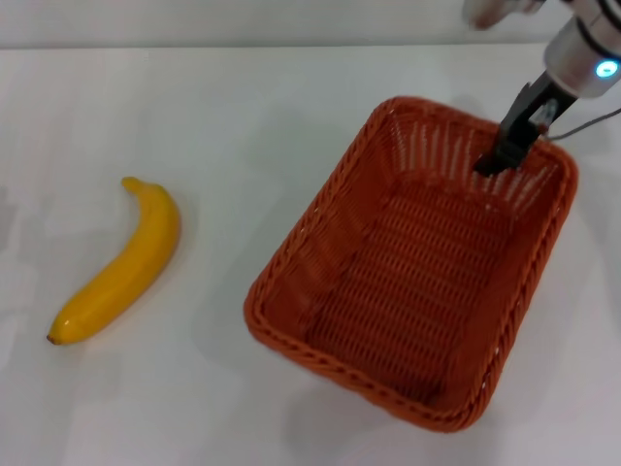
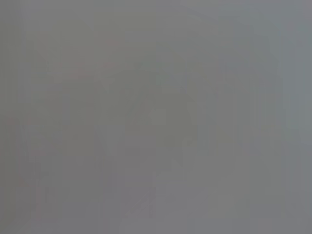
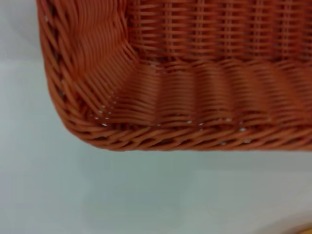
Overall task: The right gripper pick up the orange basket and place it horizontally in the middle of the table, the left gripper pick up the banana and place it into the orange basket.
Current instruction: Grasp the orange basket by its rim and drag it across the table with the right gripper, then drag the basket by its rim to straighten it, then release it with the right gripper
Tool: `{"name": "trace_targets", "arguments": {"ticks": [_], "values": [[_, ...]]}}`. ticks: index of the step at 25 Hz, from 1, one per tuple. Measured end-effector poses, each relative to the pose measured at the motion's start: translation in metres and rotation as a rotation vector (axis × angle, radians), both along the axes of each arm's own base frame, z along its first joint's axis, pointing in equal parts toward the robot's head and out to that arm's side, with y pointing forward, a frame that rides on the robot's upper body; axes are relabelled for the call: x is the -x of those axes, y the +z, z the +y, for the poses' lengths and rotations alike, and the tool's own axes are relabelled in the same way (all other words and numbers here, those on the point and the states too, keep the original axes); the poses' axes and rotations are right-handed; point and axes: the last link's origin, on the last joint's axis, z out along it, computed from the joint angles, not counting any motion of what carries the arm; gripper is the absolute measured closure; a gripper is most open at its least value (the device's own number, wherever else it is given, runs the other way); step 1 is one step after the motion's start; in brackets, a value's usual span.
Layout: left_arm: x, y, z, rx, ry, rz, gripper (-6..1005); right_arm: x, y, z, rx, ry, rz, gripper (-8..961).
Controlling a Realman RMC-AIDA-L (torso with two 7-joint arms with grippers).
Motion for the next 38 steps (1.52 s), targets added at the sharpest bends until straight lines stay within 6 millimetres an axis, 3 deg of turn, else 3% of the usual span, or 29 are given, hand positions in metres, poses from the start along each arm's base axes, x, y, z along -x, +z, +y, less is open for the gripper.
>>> {"name": "trace_targets", "arguments": {"ticks": [5,9,13,18,26,29,38], "values": [[0.000,0.000,-0.001,0.000,-0.002,-0.009,109,-0.002,0.030,0.008,-0.093,-0.120,0.060,723],[0.000,0.001,-0.001,-0.002,-0.005,-0.008,110,-0.015,0.070,0.009,-0.184,-0.315,0.256,761],[0.001,0.004,-0.001,-0.007,-0.007,-0.005,109,-0.036,0.096,-0.002,-0.228,-0.463,0.320,794],[-0.003,0.008,0.006,-0.011,-0.029,0.005,110,-0.071,0.108,-0.030,-0.289,-0.640,0.437,827],[-0.005,0.014,0.014,-0.014,-0.043,0.032,109,-0.117,0.102,-0.077,-0.405,-0.873,0.731,828],[-0.006,0.017,0.016,-0.016,-0.046,0.043,109,-0.124,0.088,-0.094,-0.430,-0.915,0.793,828],[-0.004,0.022,0.016,-0.020,-0.051,0.046,110,-0.124,0.050,-0.107,-0.424,-0.926,0.796,827]]}}
